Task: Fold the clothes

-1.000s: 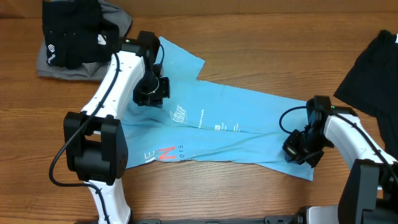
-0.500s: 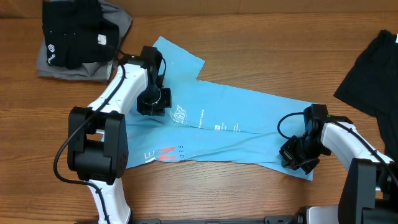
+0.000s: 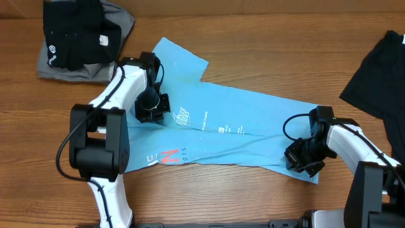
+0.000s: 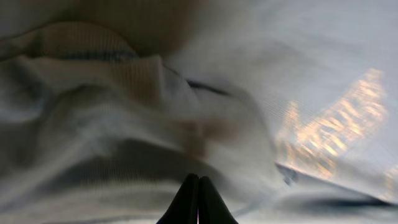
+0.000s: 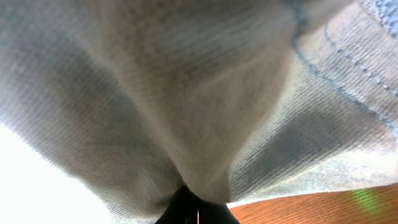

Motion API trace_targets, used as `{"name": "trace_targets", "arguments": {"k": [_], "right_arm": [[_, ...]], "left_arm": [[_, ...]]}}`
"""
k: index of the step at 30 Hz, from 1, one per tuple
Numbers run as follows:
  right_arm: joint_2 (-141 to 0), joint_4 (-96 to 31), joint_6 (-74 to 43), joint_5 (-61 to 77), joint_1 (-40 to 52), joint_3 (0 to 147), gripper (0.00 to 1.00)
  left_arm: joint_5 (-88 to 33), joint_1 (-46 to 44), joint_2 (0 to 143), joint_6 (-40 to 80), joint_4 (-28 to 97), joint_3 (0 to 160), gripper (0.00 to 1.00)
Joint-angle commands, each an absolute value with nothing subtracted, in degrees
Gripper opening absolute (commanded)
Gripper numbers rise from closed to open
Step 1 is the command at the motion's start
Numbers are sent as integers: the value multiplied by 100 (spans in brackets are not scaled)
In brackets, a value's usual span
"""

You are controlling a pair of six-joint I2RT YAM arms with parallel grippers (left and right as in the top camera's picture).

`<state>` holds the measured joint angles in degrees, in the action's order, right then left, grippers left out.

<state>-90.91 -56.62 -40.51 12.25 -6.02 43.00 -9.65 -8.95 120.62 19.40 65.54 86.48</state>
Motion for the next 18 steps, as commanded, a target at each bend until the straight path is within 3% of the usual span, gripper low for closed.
{"name": "trace_targets", "arguments": {"k": [1, 9, 18], "right_arm": [[-9013, -5603, -4123, 1232, -611, 4239, 4], [-9013, -5839, -4215, 1208, -611, 4237, 4], [-9013, -6418, -4853, 899, -613, 4237, 4]], "left_arm": [[-1013, -864, 12462, 2036, 6554, 8586, 4], [-1004, -829, 12851, 2071, 5898, 8589, 6], [-692, -139, 12901, 2700, 5304, 8628, 19]]}}
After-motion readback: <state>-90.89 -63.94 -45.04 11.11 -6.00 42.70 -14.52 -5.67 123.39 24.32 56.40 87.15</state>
